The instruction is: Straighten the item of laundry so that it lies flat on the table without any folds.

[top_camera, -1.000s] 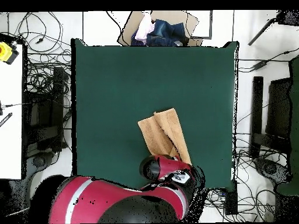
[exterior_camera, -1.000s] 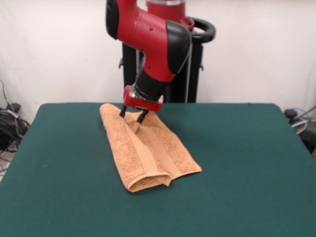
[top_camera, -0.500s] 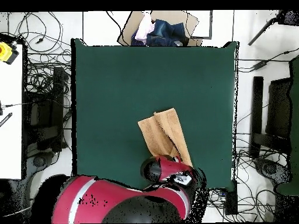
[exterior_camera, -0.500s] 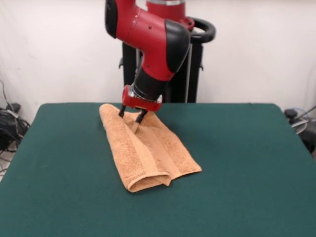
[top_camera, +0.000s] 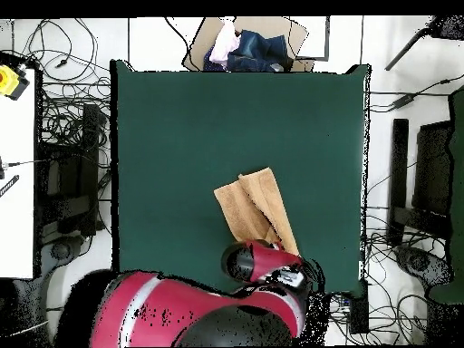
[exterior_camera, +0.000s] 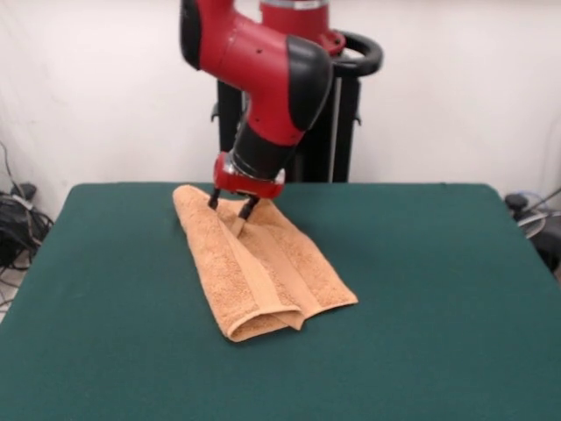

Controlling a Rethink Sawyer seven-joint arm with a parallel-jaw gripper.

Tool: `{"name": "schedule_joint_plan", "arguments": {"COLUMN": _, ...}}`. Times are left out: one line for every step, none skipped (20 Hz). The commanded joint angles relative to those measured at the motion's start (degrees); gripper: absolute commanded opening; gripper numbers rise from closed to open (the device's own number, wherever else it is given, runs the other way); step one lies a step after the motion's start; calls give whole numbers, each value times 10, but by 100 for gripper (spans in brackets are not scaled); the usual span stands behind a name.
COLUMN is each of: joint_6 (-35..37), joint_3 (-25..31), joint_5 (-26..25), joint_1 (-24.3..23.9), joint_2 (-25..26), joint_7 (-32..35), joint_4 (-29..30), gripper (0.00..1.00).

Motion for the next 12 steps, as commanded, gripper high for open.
{"name": "schedule_joint_plan", "arguments": {"joint_6": -30, "joint_3": 254, "joint_5": -40, "joint_1": -162, "joint_2": -21, "joint_7": 69, "joint_4": 26, "gripper": 100}}
{"name": "schedule_joint_plan", "arguments": {"joint_6": -37, "joint_3": 278, "joint_5": -51, "joint_1": -183, "joint_2": -24, "joint_7": 68, "joint_4": 36, "gripper": 100}}
{"name": "schedule_joint_plan", "arguments": {"joint_6": -35, "joint_3": 294, "joint_5": -58, "joint_1": -197, "joint_2": -25, "joint_7": 67, "joint_4": 40, "gripper": 100}}
{"name": "schedule_joint_plan", "arguments": {"joint_6": -33, "joint_3": 310, "joint_5": -65, "joint_1": -211, "joint_2": -25, "joint_7": 66, "joint_4": 45, "gripper": 100}}
{"name": "schedule_joint_plan", "arguments": {"joint_6": -25, "joint_3": 322, "joint_5": -69, "joint_1": -223, "joint_2": -26, "joint_7": 62, "joint_4": 46, "gripper": 100}}
{"name": "schedule_joint_plan", "arguments": {"joint_6": -20, "joint_3": 340, "joint_5": -78, "joint_1": -241, "joint_2": -28, "joint_7": 58, "joint_4": 54, "gripper": 100}}
{"name": "schedule_joint_plan", "arguments": {"joint_6": -13, "joint_3": 348, "joint_5": -83, "joint_1": -250, "joint_2": -29, "joint_7": 55, "joint_4": 56, "gripper": 100}}
{"name": "schedule_joint_plan", "arguments": {"joint_6": -9, "joint_3": 361, "joint_5": -89, "joint_1": -264, "joint_2": -30, "joint_7": 54, "joint_4": 61, "gripper": 100}}
{"name": "schedule_joint_plan", "arguments": {"joint_6": -2, "joint_3": 372, "joint_5": -92, "joint_1": -276, "joint_2": -31, "joint_7": 53, "joint_4": 65, "gripper": 100}}
{"name": "schedule_joint_plan", "arguments": {"joint_6": 6, "joint_3": 384, "joint_5": -94, "joint_1": -288, "joint_2": -32, "joint_7": 52, "joint_4": 70, "gripper": 100}}
{"name": "schedule_joint_plan", "arguments": {"joint_6": 13, "joint_3": 399, "joint_5": -97, "joint_1": -303, "joint_2": -33, "joint_7": 50, "joint_4": 77, "gripper": 100}}
{"name": "schedule_joint_plan", "arguments": {"joint_6": 25, "joint_3": 426, "joint_5": -99, "joint_1": -329, "joint_2": -35, "joint_7": 46, "joint_4": 89, "gripper": 100}}
